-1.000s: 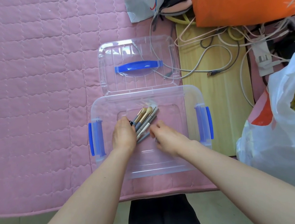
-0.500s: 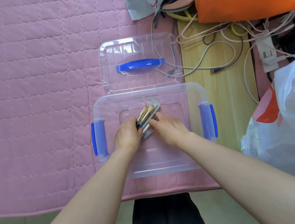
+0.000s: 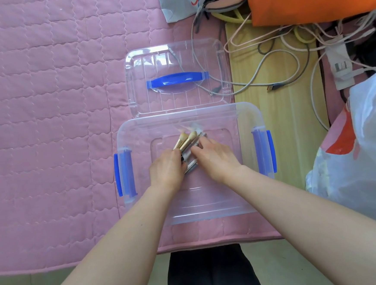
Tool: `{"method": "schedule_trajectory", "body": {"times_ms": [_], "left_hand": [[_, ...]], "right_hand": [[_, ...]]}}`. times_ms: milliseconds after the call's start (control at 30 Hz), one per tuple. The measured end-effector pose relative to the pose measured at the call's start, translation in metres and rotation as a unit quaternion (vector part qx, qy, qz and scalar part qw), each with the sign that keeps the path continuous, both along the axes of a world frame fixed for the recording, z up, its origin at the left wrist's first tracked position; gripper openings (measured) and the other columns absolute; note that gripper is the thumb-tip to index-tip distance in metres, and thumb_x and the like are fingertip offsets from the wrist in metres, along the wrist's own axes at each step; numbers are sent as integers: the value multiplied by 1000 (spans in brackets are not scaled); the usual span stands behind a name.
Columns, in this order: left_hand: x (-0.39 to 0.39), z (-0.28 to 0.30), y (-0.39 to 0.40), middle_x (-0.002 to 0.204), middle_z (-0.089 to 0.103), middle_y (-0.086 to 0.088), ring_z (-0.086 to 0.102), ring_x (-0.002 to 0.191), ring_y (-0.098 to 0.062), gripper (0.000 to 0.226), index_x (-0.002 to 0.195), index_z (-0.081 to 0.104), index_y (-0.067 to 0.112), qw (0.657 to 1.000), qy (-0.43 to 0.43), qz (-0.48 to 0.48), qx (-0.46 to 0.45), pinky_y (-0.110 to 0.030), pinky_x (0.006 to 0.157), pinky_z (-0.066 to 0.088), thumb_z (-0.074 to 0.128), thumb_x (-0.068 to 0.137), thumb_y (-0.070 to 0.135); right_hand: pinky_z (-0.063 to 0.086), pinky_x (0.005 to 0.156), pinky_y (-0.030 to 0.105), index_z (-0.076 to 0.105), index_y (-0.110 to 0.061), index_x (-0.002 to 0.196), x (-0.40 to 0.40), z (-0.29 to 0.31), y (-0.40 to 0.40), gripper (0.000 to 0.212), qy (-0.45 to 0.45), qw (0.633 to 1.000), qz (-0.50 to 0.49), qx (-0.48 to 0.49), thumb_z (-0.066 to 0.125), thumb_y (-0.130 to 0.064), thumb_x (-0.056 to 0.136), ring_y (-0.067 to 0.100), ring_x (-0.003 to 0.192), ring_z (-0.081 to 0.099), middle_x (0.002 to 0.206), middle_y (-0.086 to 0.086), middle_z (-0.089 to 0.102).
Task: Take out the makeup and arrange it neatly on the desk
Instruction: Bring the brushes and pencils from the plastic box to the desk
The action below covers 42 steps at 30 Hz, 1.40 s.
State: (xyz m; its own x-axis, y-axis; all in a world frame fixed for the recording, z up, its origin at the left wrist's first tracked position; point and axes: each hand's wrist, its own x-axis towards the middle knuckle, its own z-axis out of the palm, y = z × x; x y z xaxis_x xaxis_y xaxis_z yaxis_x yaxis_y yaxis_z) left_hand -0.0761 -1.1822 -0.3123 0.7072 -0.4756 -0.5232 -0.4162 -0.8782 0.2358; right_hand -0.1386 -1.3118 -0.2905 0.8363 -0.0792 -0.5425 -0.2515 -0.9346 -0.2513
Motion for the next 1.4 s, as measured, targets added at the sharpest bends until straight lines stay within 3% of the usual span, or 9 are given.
{"method": "schedule_trajectory", "body": {"times_ms": [167, 300, 467, 600, 700, 933, 1033, 1200, 1400], "left_hand": [[0, 2, -15, 107, 62, -10, 60, 96, -34, 14, 99, 55, 14, 1000, 15, -15, 3, -33, 64, 37, 51, 87, 19], [-1, 10, -15, 107, 63, -8, 61, 98, -33, 35, 105, 55, 12, 999, 34, -8, 5, -32, 65, 36, 59, 85, 41], [-4, 40, -7, 96, 63, -10, 60, 87, -35, 22, 90, 49, 15, 1000, 22, -3, -20, -33, 61, 36, 49, 84, 36], [0, 74, 6, 80, 57, -7, 53, 76, -36, 22, 72, 39, 18, 995, 33, 63, -71, -35, 57, 34, 43, 85, 35], [1, 99, 15, 66, 51, -2, 48, 65, -30, 29, 66, 36, 20, 986, 42, 120, -109, -33, 48, 28, 44, 88, 36], [-6, 165, 38, 65, 67, 0, 50, 50, -18, 19, 73, 50, 13, 895, 185, 300, -274, -29, 48, 41, 46, 92, 17], [-13, 200, 46, 66, 68, 1, 52, 46, -14, 16, 87, 55, 15, 858, 226, 336, -315, -21, 43, 41, 42, 96, 13], [-30, 256, 57, 72, 65, -4, 56, 51, -17, 18, 104, 51, 15, 799, 281, 388, -364, -28, 53, 50, 36, 98, 8], [-57, 315, 71, 74, 66, -4, 47, 46, -14, 15, 99, 53, 12, 780, 277, 425, -366, -25, 46, 40, 39, 96, 5]], "right_hand": [[37, 63, 36, 46, -14, 109, -2, 1, -6, 21, 17, 999, -1, -32, 52, -10, 90, 30, 101, 51, 113, 10, 44], [34, 65, 36, 49, -10, 110, -5, 2, -7, 23, 18, 999, 16, -37, 53, -16, 89, 31, 104, 54, 114, 10, 48], [33, 63, 34, 54, -8, 102, -12, 20, -5, 28, 19, 1000, -10, -17, 55, -27, 81, 33, 95, 59, 106, 11, 54], [38, 60, 33, 41, -17, 77, -19, 48, -9, 19, 68, 987, -123, 81, 53, -31, 80, 28, 77, 51, 84, 2, 50], [44, 55, 31, 42, -18, 71, -24, 76, -12, 18, 94, 926, -277, 239, 55, -26, 79, 21, 60, 51, 66, -2, 48], [56, 55, 31, 47, -10, 76, -31, 158, 5, 9, 64, 770, -476, 420, 54, -5, 82, 15, 51, 53, 73, 13, 49], [54, 56, 30, 49, -11, 78, -32, 193, 16, 8, 46, 760, -483, 432, 54, -5, 80, 15, 51, 52, 69, 9, 48], [52, 54, 26, 62, -19, 77, -34, 250, 36, 10, 11, 768, -469, 436, 56, -13, 83, 12, 55, 47, 67, -2, 45], [52, 57, 28, 64, -17, 77, -41, 308, 49, 14, 7, 761, -446, 472, 55, -15, 88, 19, 69, 46, 74, 8, 46]]}}
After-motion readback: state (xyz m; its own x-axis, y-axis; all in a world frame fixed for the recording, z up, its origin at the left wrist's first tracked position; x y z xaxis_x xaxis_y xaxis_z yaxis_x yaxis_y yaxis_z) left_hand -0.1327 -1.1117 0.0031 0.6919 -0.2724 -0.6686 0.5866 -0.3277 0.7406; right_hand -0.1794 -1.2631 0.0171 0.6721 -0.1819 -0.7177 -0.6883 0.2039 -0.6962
